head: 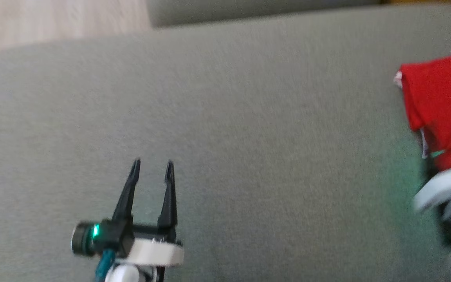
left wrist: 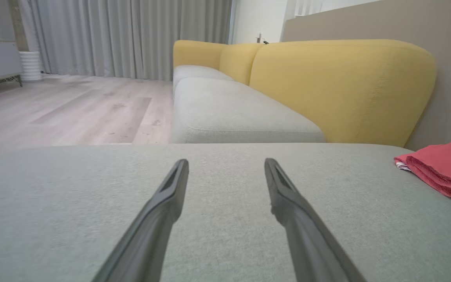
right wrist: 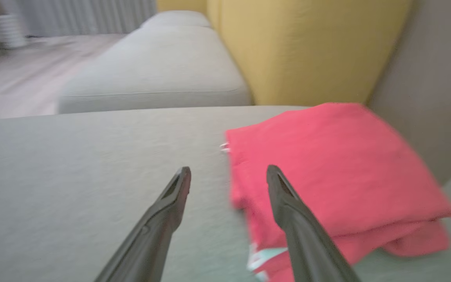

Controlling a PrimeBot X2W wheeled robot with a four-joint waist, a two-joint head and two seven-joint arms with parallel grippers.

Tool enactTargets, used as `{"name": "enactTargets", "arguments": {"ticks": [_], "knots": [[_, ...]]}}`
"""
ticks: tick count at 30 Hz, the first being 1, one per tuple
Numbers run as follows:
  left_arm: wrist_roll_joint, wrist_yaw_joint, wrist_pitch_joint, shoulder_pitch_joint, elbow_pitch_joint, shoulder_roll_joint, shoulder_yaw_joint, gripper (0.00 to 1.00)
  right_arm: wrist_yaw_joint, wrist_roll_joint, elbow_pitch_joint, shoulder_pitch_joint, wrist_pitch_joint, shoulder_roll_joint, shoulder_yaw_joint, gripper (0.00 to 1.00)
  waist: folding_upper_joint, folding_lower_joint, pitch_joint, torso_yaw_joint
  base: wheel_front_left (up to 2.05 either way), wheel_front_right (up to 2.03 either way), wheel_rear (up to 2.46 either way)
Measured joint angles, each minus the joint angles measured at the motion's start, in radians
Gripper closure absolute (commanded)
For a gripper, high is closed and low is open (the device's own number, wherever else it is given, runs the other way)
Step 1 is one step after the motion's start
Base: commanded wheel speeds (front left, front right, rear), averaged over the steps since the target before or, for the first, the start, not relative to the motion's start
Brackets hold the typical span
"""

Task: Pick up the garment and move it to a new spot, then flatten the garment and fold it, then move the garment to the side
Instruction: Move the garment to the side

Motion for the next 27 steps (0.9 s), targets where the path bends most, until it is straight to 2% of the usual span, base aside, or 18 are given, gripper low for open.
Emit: {"name": "enactTargets", "arguments": {"ticks": [6, 11, 17, 23, 27], "knots": [[0.012, 0.02, 0.0, 0.105, 0.012, 0.0, 0.017, 0.0, 0.0, 0.074, 0.057, 0.165, -0.165, 0.077, 0.202, 0.0, 0.0, -0.0001, -0.149, 0.039, 0.0, 0.0, 0.0], [0.022, 0.028, 0.0, 0.187, 0.012, 0.001, 0.04, 0.0, 0.0, 0.139, 0.061, 0.233, -0.207, 0.097, 0.365, 0.0, 0.0, -0.0001, -0.251, 0.06, 0.0, 0.0, 0.0], [0.026, 0.062, 0.0, 0.294, -0.001, 0.002, 0.068, 0.0, 0.0, 0.041, -0.105, 0.348, -0.209, 0.124, 0.356, 0.0, 0.0001, -0.0001, -0.35, 0.064, 0.0, 0.0, 0.0], [0.027, 0.064, 0.0, 0.343, -0.001, 0.003, 0.075, 0.0, 0.0, 0.013, -0.12, 0.47, -0.208, 0.155, 0.342, 0.0, 0.0001, -0.0001, -0.411, 0.057, 0.0, 0.0, 0.0], [0.029, 0.064, 0.0, 0.349, 0.004, 0.004, 0.08, 0.0, 0.0, 0.011, -0.12, 0.48, -0.208, 0.16, 0.343, 0.0, 0.0001, -0.0001, -0.431, 0.045, 0.0, 0.0, 0.0]]}}
